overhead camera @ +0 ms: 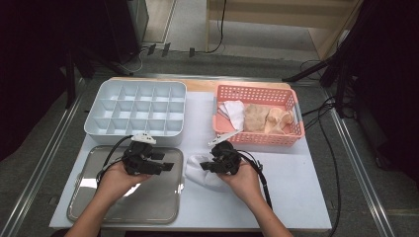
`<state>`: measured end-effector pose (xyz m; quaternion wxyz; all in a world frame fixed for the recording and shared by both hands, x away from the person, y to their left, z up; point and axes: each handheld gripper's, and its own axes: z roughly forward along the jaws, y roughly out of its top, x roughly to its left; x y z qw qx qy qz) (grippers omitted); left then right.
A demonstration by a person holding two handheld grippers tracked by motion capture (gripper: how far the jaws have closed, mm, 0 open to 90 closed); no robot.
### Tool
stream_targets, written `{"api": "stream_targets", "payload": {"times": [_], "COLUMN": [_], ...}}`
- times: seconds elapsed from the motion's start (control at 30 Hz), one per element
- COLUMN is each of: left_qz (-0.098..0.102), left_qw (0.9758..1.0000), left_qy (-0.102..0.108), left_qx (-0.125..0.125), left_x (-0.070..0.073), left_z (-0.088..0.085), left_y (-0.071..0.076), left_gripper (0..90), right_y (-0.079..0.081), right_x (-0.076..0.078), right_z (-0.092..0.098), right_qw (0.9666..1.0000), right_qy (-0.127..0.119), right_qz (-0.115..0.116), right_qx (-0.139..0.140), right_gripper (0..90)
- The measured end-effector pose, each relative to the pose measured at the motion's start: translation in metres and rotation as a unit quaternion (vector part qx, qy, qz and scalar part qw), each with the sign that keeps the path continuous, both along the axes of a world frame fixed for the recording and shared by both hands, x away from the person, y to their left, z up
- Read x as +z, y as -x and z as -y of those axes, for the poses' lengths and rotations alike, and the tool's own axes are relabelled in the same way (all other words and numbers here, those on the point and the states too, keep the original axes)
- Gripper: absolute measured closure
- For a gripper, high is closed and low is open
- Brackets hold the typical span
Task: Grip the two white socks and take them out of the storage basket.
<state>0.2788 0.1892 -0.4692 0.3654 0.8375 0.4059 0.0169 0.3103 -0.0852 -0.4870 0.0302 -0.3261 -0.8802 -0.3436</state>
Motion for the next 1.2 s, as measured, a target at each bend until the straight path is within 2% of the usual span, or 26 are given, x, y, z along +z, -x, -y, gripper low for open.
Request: {"api": "stream_targets", "payload": {"times": [0.13, 0.33, 0.47, 1.2], "left_qz": [-0.001, -0.001, -0.001, 0.008], "left_qw": [1.0000, 1.0000, 1.0000, 1.0000], "left_qy": [-0.001, -0.001, -0.002, 0.000], "left_qx": [0.000, 0.000, 0.001, 0.006], "left_x": [-0.001, -0.001, -0.001, 0.000], "left_z": [0.000, 0.000, -0.001, -0.004], "left_y": [0.000, 0.000, -0.001, 0.005], "left_gripper": [42.7, 42.7, 42.7, 42.6], "right_y": [-0.001, -0.003, -0.003, -0.010], "right_x": [0.001, 0.009, 0.016, 0.059], "right_z": [0.002, 0.007, 0.010, 0.033], "right_qw": [1.0000, 0.9997, 0.9993, 0.9968], "right_qy": [0.001, -0.001, -0.002, -0.039], "right_qz": [0.009, 0.025, 0.036, 0.063], "right_qx": [0.000, -0.006, -0.010, -0.029], "right_gripper": [76.0, 60.0, 53.6, 52.8]}}
